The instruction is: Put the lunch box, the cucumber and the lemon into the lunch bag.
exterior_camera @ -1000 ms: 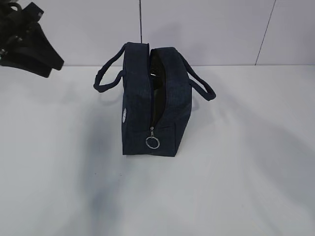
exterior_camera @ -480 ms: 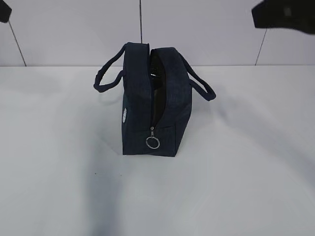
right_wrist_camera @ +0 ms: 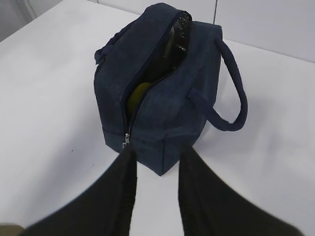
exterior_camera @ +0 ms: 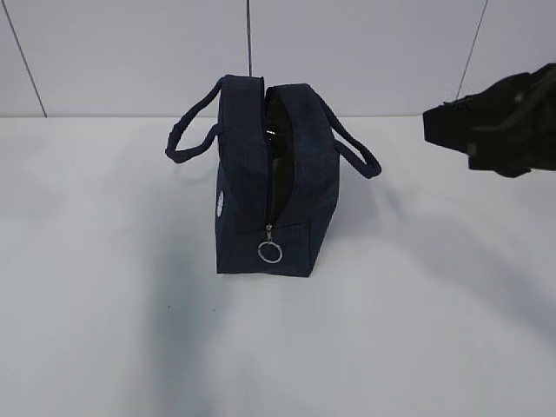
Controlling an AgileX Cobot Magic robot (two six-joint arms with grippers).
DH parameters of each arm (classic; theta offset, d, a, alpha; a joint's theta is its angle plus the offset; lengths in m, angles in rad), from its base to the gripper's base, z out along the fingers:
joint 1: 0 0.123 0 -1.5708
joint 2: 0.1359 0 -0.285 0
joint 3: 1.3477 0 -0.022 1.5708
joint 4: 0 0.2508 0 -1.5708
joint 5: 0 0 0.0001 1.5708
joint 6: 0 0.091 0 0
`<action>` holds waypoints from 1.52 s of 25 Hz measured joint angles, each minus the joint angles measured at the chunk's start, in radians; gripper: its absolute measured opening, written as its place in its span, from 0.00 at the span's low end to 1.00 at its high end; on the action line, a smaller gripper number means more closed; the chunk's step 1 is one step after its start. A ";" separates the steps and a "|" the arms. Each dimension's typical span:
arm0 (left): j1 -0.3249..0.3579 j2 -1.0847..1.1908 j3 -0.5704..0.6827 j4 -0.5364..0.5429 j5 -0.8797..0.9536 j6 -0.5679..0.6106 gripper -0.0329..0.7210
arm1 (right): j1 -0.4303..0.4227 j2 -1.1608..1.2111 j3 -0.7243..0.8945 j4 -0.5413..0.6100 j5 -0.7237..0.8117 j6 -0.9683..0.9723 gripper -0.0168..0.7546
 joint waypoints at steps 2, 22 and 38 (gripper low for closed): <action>0.000 -0.039 0.041 0.023 0.001 0.000 0.36 | 0.000 0.032 0.002 0.000 -0.045 0.000 0.33; 0.000 -0.141 0.217 -0.016 -0.076 0.060 0.27 | 0.009 0.209 0.350 -0.227 -0.731 0.178 0.33; 0.000 -0.040 0.221 -0.230 -0.246 0.267 0.28 | 0.013 0.625 0.383 -0.592 -1.188 0.394 0.33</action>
